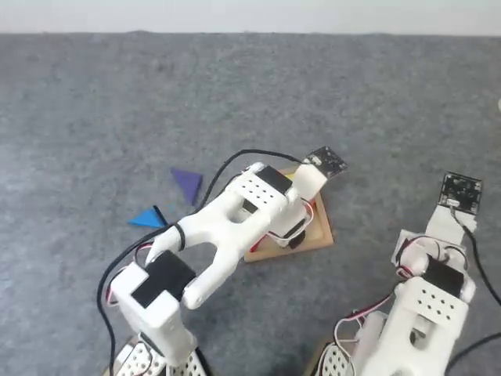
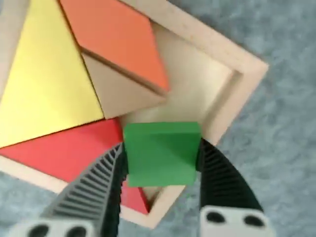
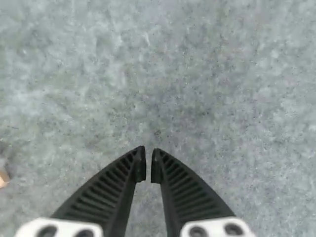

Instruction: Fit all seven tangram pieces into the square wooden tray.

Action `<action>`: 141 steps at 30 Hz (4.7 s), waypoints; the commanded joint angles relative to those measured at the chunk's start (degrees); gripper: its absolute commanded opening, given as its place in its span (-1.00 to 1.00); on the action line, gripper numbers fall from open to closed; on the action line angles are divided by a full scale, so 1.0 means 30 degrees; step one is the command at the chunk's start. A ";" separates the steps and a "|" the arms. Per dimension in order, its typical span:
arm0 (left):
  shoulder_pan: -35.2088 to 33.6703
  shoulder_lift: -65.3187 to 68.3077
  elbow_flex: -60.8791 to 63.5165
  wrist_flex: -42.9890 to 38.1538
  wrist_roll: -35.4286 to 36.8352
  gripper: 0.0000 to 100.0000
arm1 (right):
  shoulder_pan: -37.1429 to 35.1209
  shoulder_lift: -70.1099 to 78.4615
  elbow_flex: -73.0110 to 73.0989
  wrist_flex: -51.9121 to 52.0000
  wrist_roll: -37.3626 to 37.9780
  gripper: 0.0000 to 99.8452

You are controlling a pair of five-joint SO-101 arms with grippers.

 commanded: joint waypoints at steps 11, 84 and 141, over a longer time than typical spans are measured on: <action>-0.0059 -0.0059 -0.1275 -0.0410 0.2432 -0.50 | -0.0132 0.0278 -0.0234 -0.0425 0.0264 -0.93; -1.6821 -0.4630 0.5084 -0.0205 -2.4586 -0.57 | -0.1773 0.0337 0.0440 -0.0835 0.1348 -0.93; -1.9077 0.1172 0.0571 0.0147 -2.7048 -0.57 | -0.1802 0.0308 0.0440 -0.0806 0.1348 -0.93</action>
